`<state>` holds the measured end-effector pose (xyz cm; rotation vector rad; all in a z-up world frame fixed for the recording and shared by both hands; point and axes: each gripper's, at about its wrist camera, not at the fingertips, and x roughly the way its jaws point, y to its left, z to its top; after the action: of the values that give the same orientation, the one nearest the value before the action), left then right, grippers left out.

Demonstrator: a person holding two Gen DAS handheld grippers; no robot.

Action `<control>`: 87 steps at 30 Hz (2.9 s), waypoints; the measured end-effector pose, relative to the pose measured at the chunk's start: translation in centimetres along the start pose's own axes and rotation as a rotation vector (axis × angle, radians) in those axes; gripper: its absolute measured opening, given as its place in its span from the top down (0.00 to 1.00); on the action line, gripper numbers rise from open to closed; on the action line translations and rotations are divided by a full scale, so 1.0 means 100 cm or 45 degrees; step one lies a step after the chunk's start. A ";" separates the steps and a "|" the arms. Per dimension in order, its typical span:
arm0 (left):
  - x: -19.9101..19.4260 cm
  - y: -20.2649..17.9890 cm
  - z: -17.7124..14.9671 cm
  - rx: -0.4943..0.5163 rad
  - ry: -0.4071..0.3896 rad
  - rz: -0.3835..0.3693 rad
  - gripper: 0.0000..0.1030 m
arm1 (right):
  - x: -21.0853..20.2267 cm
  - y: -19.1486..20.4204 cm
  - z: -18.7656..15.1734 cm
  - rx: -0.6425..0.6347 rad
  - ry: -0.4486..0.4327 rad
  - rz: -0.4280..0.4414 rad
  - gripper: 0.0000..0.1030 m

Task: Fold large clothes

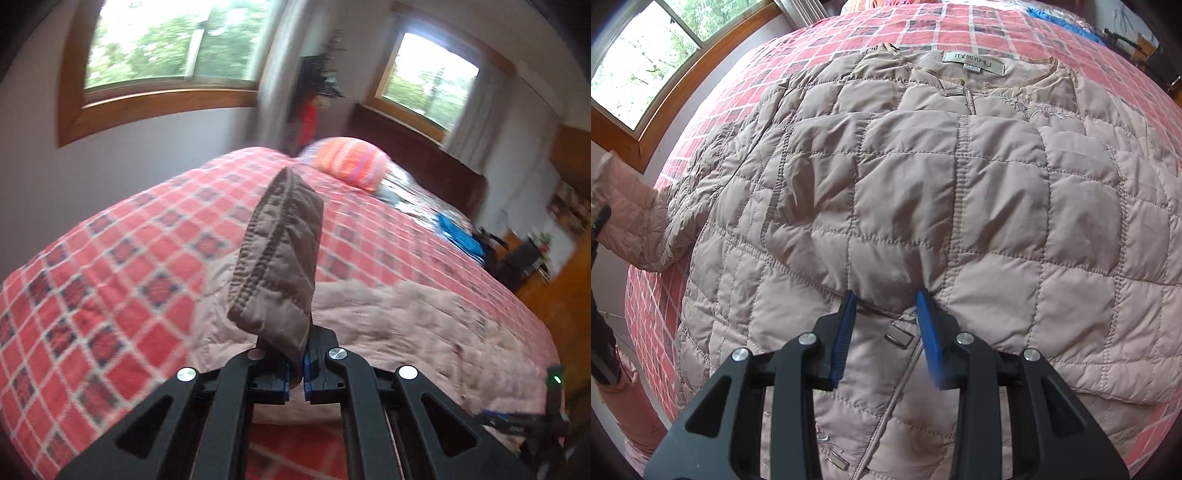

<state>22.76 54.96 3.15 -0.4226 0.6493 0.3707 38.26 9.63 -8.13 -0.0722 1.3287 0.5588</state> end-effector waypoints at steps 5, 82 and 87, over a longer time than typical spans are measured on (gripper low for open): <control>0.013 -0.074 -0.022 0.159 0.040 -0.099 0.96 | -0.001 -0.001 0.001 0.006 0.001 0.016 0.67; 0.064 -0.203 -0.078 0.217 0.366 -0.469 0.90 | -0.105 -0.051 0.001 0.172 -0.247 0.006 0.93; 0.087 -0.222 -0.098 0.267 0.417 -0.445 0.85 | -0.092 -0.087 -0.010 0.241 -0.220 -0.001 0.93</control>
<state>34.38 32.96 -3.72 -0.3903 0.9053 -0.1028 39.87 -1.44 -2.09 0.1281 1.2070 0.4266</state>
